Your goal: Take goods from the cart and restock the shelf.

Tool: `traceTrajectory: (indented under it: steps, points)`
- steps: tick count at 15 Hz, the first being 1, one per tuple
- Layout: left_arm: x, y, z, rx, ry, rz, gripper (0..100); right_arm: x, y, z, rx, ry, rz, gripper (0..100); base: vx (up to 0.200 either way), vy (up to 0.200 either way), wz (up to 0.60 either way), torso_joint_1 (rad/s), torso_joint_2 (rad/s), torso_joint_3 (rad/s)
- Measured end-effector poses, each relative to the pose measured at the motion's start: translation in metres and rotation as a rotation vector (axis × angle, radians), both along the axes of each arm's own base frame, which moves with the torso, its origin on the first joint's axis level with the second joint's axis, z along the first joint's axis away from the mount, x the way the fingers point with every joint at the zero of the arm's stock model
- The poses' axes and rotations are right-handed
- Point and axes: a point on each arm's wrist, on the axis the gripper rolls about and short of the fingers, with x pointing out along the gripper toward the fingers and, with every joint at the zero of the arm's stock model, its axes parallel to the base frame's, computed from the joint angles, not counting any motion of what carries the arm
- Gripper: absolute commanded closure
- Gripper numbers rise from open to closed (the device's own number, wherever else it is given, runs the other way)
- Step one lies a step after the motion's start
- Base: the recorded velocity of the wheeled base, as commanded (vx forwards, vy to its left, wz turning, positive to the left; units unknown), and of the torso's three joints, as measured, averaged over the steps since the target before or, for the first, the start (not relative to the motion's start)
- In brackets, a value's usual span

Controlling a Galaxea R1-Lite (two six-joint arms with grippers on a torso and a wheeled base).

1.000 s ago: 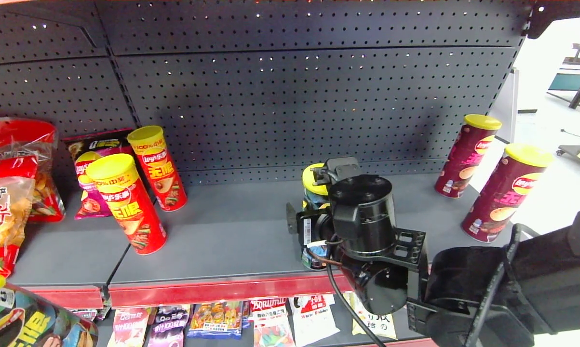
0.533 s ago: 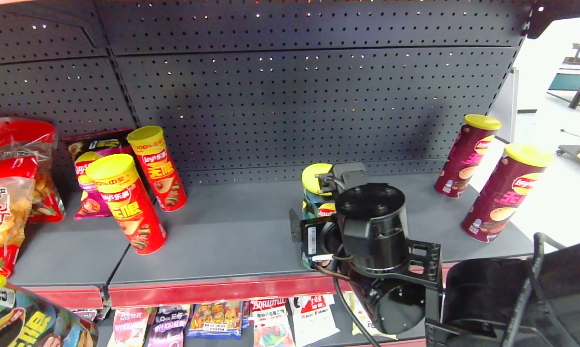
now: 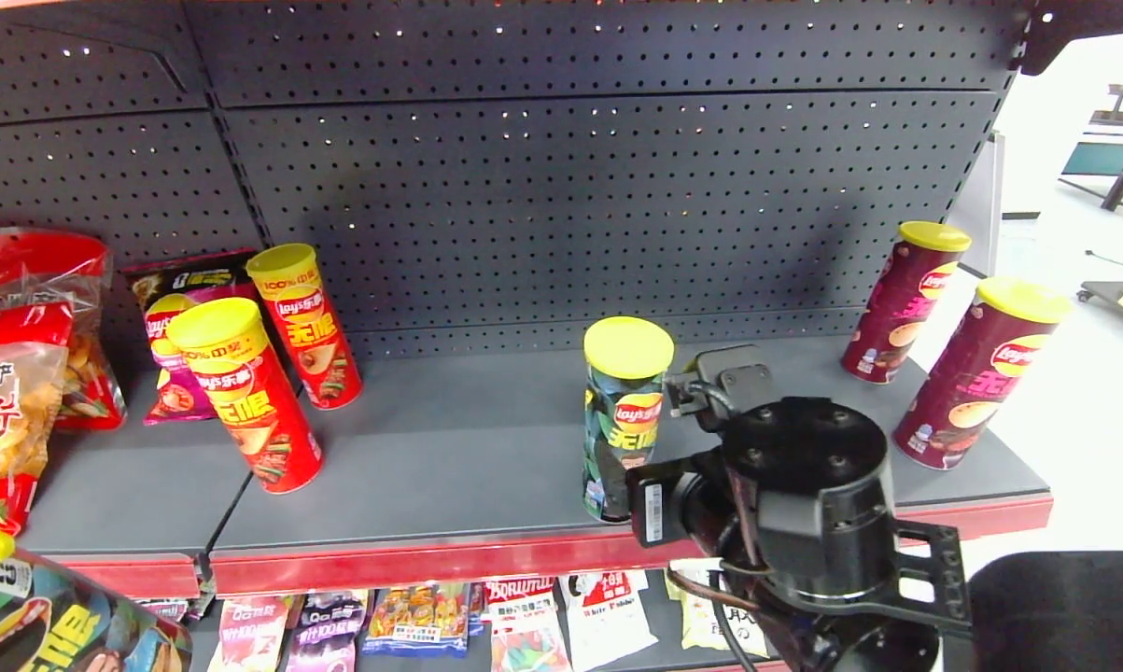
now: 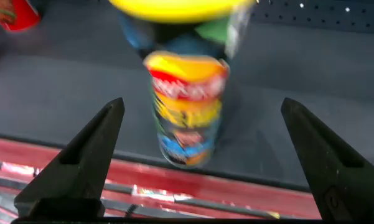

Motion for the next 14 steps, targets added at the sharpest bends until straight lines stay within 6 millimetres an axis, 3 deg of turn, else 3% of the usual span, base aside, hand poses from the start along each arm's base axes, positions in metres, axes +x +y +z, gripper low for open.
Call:
traceTrajectory:
  steps: [8, 14]
  points:
    - [-0.001, 0.0, -0.001, 0.001, -0.002, 0.005, 100, -0.013, -0.029, 0.021, 0.05, -0.035, -0.015, 0, 0.0, 0.0, 0.0, 0.0, 0.0, 0.0]
    - [0.0, 0.0, 0.0, 0.001, -0.002, 0.007, 100, -0.006, -0.077, 0.031, 0.083, -0.059, -0.142, 0, 0.0, 0.0, 0.0, 0.0, 0.0, 0.0]
